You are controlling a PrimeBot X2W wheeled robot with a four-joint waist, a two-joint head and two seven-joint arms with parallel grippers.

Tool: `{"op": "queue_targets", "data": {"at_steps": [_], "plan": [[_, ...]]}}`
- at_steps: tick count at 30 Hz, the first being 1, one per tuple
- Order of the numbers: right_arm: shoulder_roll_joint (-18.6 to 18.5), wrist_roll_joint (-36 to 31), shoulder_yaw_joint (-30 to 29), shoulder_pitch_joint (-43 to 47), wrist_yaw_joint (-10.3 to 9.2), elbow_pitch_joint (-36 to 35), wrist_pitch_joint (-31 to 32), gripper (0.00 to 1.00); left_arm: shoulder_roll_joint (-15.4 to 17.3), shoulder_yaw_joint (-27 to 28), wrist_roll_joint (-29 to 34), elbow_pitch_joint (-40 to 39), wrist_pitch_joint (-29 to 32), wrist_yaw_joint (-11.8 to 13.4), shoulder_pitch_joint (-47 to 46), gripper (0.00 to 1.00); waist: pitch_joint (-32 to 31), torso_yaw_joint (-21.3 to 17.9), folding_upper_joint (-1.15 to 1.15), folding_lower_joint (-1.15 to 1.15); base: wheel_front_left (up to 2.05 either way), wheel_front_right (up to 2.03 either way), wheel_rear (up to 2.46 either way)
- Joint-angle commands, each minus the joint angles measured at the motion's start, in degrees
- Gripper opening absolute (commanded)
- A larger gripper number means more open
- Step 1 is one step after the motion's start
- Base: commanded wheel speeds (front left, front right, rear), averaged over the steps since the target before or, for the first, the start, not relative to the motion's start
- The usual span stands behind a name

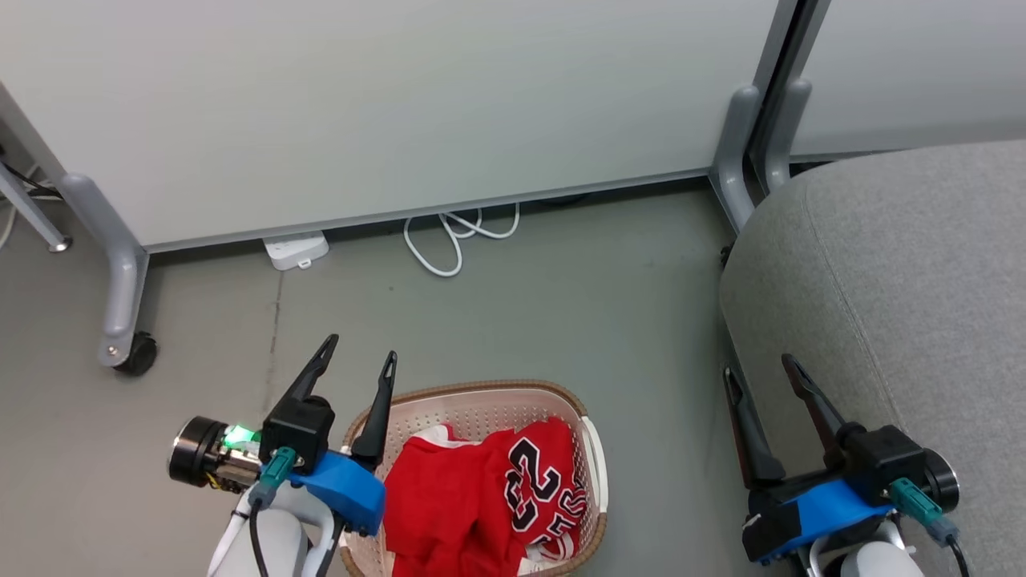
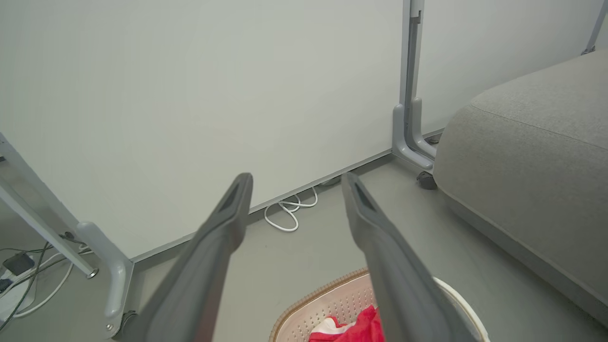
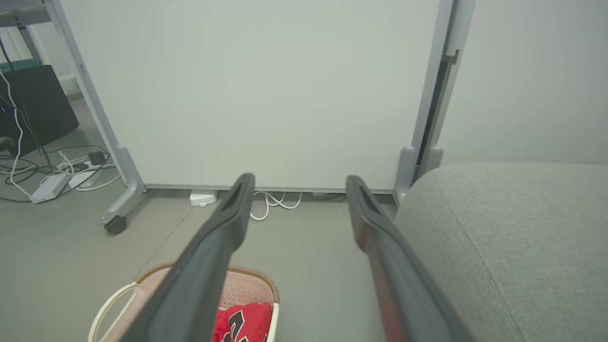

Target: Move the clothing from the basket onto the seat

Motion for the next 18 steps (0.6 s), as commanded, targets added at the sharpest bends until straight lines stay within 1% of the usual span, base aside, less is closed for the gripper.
{"op": "queue_targets", "data": {"at_steps": [1, 8, 11, 18], "plan": [[-0.29, 0.0, 0.34, -1.26, 0.03, -0.23, -0.2, 1.0, 0.9, -0.76, 0.38, 1.16, -0.16, -0.29, -2.2, 1.0, 2.49, -1.79, 0.0, 0.0, 0.0, 0.0, 0.0], [-0.27, 0.38, 1.01, -5.19, 0.03, -1.21, -0.2, 1.0, 3.97, -6.87, -0.66, 9.16, -0.15, -0.49, -9.54, 1.0, 9.11, -5.03, 0.0, 0.0, 0.0, 0.0, 0.0], [-0.25, 0.5, 1.19, -7.51, 0.03, -2.06, -0.2, 1.0, 6.21, -11.61, -1.82, 13.53, -0.16, -0.37, -14.14, 1.0, 13.45, -6.67, 0.0, 0.0, 0.0, 0.0, 0.0], [-0.25, 0.57, 1.33, -11.22, 0.03, -3.81, -0.2, 1.0, 9.02, -21.38, -3.06, 20.58, -0.16, -0.38, -21.98, 1.0, 21.26, -8.43, 0.0, 0.0, 0.0, 0.0, 0.0]]}}
